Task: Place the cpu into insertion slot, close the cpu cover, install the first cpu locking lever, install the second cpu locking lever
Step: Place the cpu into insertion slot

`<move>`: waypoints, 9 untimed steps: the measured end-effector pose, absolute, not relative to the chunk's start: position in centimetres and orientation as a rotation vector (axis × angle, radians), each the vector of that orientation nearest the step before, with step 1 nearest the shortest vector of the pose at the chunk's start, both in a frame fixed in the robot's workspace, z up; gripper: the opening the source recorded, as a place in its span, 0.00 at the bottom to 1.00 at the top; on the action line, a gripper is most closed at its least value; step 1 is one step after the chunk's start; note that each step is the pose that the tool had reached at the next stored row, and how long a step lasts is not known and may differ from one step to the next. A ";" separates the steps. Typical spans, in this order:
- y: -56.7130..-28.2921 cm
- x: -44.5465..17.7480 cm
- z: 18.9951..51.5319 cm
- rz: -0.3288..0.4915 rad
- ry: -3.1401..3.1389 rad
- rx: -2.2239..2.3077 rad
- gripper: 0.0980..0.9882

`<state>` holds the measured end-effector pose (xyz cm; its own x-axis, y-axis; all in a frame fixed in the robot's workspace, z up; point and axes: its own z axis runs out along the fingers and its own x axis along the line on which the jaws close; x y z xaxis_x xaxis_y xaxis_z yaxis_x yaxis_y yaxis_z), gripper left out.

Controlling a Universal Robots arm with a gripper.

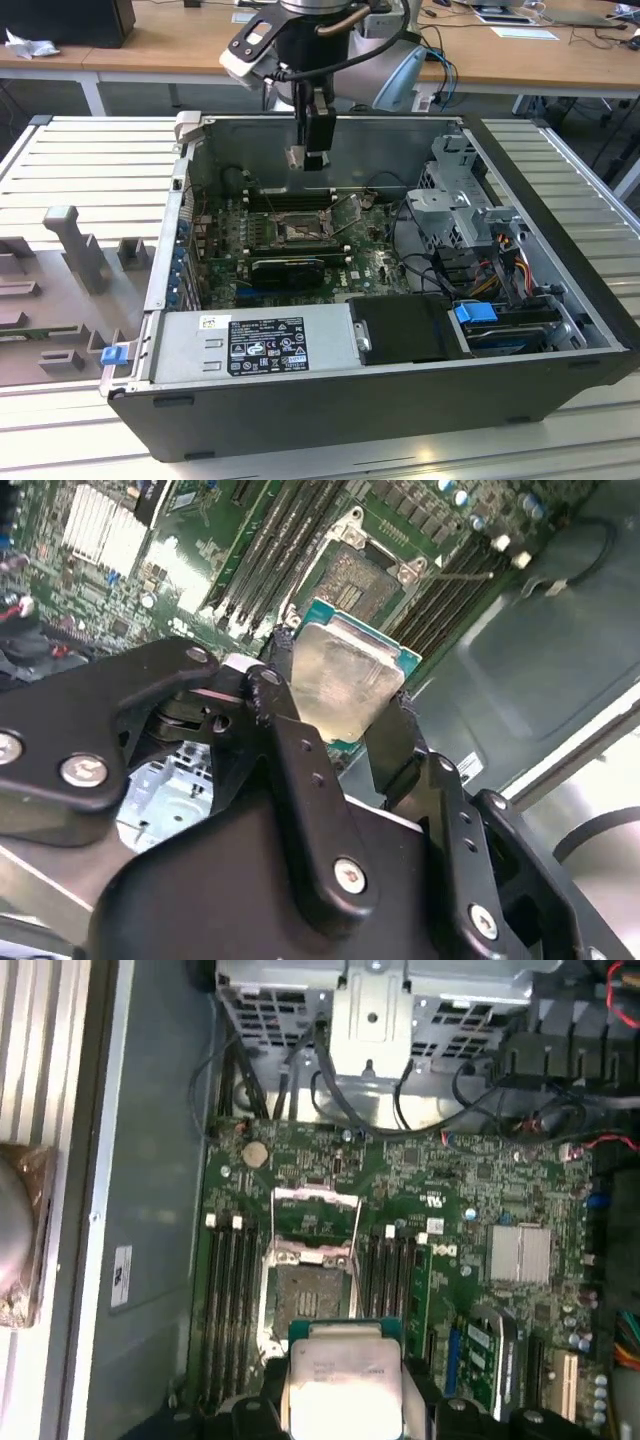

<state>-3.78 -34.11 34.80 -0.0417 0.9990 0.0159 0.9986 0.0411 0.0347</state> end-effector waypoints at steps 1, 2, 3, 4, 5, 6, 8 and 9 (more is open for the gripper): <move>-34.1 -3.8 34.3 0.055 2.241 2.183 0.49; -34.0 -3.8 34.0 0.056 2.237 2.187 0.49; -34.0 -3.8 33.8 0.056 2.235 2.188 0.49; -34.0 -3.8 33.6 0.056 2.234 2.189 0.49; -34.0 -3.8 33.3 0.055 2.234 2.190 0.49; -34.0 -3.8 33.1 0.055 2.233 2.190 0.49; -34.0 -3.8 32.7 0.055 2.233 2.190 0.49; -34.0 -3.8 32.6 0.055 2.233 2.190 0.49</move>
